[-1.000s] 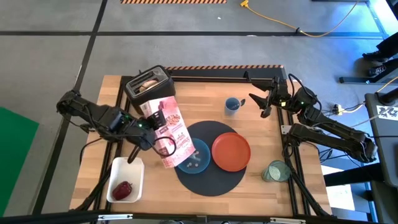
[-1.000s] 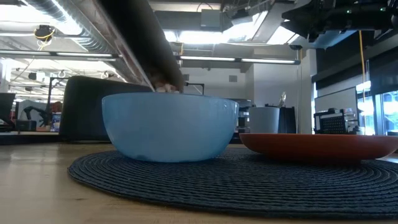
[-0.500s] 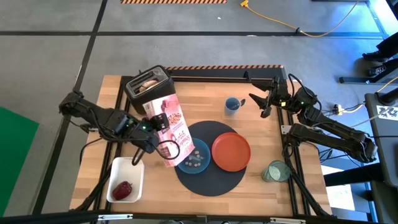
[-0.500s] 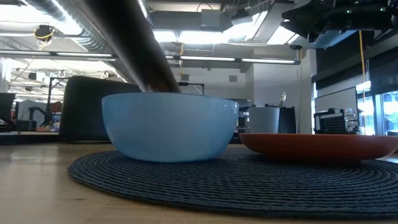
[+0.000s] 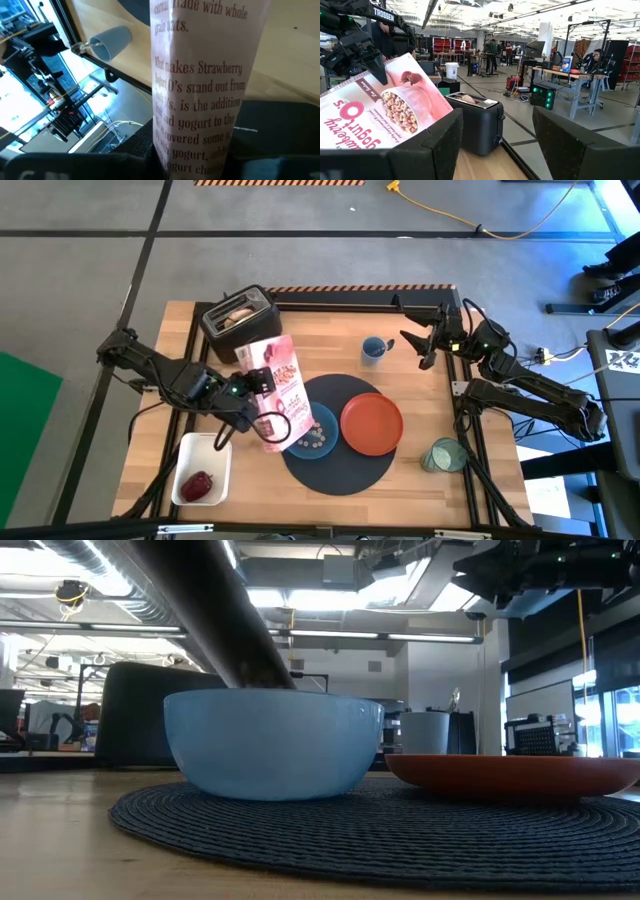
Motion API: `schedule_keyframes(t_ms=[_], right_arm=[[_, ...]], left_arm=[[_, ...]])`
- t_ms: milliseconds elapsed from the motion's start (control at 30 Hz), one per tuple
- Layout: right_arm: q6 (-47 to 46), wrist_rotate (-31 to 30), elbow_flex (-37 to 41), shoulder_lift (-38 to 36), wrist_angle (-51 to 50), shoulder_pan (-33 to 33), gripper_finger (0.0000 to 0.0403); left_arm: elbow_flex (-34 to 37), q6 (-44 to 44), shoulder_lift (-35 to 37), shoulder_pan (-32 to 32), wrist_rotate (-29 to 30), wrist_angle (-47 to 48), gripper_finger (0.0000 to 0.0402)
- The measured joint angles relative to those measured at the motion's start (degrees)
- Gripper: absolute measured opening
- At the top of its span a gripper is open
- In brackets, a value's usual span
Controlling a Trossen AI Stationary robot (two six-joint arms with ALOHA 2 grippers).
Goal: Arrange a breakfast setting
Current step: Pour the cereal from the box on the blue bowl
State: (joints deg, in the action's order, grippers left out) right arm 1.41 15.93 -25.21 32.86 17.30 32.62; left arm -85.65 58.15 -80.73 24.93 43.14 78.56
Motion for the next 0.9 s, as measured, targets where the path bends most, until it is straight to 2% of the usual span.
schedule_keyframes(t_ms=[433,667,900], right_arm=[[0.0,0.1,0.0,0.0,-0.4,0.0,0.0232],[0.0,0.1,0.0,0.0,-0.4,0.0,0.0232],[0.0,0.1,0.0,0.0,-0.4,0.0,0.0232]], left_arm=[[0.0,-0.5,-0.6,0.2,1.3,0.2,0.01],[0.0,2.2,-0.8,1.9,6.0,0.4,0.01],[0.0,2.1,-1.4,3.6,6.9,0.3,0.01]])
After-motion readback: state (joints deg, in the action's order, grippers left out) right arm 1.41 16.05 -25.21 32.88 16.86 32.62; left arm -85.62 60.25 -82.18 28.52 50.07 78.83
